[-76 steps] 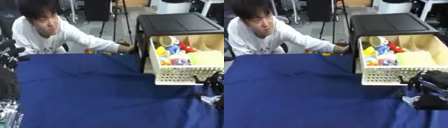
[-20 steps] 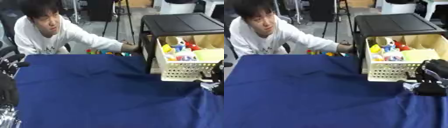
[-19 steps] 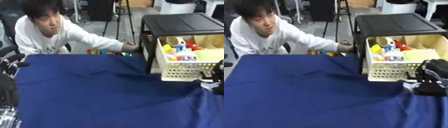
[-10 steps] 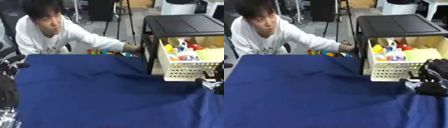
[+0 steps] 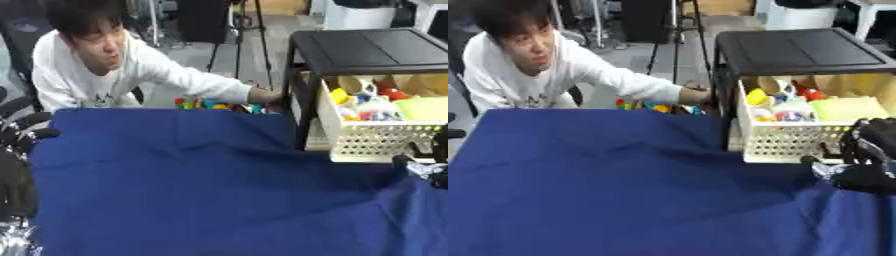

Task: Pick up objects from table and place into drawer.

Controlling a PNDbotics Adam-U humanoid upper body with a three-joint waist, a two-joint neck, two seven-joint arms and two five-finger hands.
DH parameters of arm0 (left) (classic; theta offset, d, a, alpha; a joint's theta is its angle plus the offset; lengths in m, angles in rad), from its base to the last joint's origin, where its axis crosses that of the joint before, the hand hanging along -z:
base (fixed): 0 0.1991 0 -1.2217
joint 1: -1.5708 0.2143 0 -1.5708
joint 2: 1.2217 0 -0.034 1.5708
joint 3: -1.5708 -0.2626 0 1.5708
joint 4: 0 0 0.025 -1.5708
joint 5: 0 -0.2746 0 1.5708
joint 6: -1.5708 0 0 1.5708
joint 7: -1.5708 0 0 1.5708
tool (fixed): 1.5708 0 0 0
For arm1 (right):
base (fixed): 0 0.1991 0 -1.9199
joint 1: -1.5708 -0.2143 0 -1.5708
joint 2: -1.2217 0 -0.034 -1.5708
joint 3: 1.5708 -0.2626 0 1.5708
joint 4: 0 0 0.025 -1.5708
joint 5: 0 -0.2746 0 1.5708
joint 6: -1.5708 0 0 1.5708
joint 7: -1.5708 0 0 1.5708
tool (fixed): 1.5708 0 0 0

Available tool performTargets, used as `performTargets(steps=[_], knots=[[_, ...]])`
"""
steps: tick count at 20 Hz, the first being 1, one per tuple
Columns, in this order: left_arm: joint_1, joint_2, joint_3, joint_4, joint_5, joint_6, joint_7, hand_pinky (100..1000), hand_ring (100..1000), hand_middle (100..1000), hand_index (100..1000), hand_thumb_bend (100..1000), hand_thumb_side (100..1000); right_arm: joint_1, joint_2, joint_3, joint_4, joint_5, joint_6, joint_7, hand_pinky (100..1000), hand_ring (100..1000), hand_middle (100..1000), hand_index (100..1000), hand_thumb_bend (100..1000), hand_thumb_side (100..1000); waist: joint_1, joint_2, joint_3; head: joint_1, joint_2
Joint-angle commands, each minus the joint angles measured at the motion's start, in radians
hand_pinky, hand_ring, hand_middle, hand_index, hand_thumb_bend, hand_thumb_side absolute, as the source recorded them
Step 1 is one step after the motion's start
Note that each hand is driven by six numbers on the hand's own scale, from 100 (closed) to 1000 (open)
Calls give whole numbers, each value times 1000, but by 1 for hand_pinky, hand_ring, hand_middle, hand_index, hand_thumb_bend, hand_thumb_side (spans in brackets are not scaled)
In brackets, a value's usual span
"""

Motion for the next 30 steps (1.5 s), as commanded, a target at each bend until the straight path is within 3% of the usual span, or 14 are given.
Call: performTargets(steps=[1, 30], knots=[[-16, 8, 5, -13, -2, -1, -4, 541, 634, 696, 891, 412, 966, -26, -24, -14, -19, -6, -2, -9, 129, 550, 663, 786, 439, 948, -2, -7, 8, -3, -12], [-27, 1, 4, -13, -9, -5, -14, 544, 629, 695, 892, 399, 976, -48, -22, -22, 22, 20, 1, -48, 138, 558, 699, 819, 432, 954, -10, 34, 48, -30, -43]])
